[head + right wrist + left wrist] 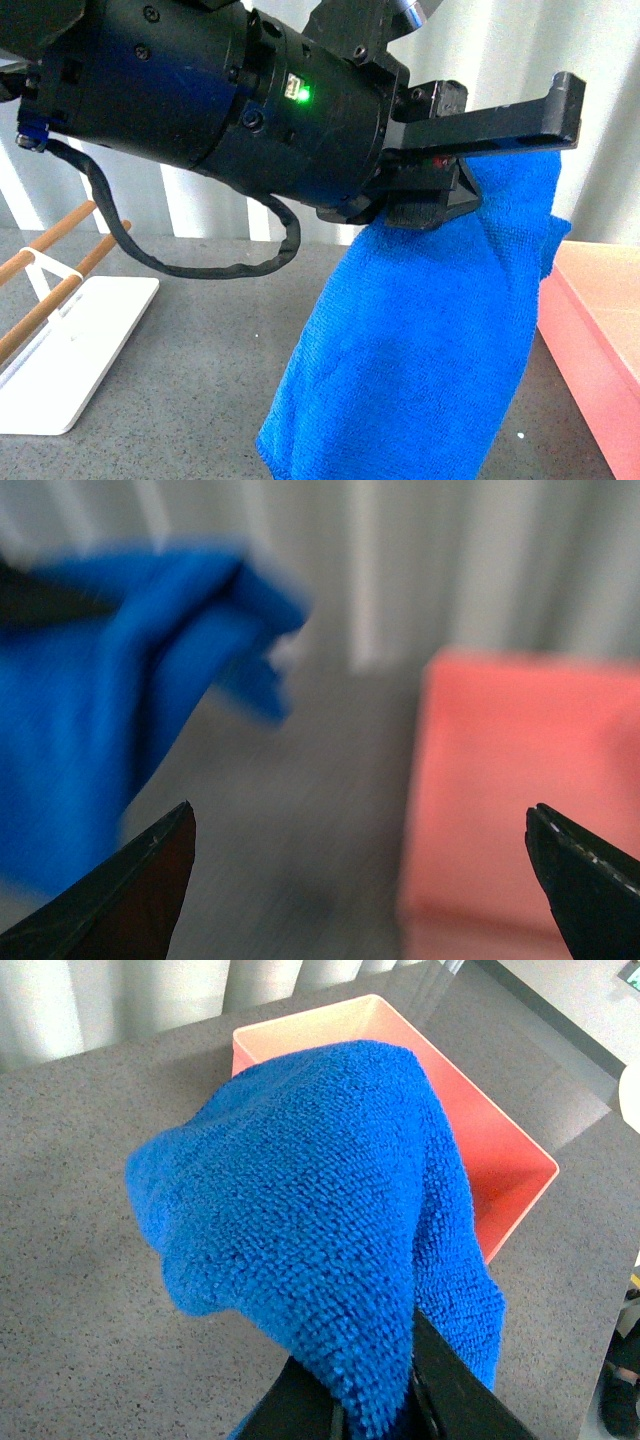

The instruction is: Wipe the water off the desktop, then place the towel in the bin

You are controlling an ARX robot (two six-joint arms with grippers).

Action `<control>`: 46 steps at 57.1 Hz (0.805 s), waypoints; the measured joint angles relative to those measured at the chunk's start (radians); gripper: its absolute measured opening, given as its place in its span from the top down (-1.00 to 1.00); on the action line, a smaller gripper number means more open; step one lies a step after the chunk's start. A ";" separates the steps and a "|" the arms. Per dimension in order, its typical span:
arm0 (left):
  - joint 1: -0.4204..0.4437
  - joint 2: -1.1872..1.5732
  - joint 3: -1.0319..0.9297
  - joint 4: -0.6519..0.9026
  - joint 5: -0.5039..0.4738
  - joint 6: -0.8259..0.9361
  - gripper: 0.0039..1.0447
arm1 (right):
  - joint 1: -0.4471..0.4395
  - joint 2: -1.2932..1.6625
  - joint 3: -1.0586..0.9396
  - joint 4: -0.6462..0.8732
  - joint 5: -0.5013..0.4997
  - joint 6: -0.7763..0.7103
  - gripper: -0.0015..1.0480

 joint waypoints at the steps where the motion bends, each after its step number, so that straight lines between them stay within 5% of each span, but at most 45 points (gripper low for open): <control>1: 0.000 0.000 0.003 0.000 -0.001 -0.002 0.90 | 0.003 0.061 0.005 0.007 -0.076 0.018 -0.87; 4: 0.000 0.000 0.008 0.000 0.002 -0.005 0.90 | 0.036 0.191 0.006 0.055 -0.209 0.058 -0.87; 7: 0.000 0.000 0.016 -0.001 -0.001 -0.010 0.90 | 0.088 0.284 0.006 0.120 -0.233 0.088 -0.87; 19: 0.006 -0.003 0.018 -0.010 -0.005 -0.031 0.90 | 0.278 0.610 0.074 0.456 -0.074 0.105 -0.87; 46: 0.004 -0.035 0.052 -0.060 0.012 -0.114 0.90 | 0.363 0.969 0.235 0.715 -0.042 -0.053 -0.87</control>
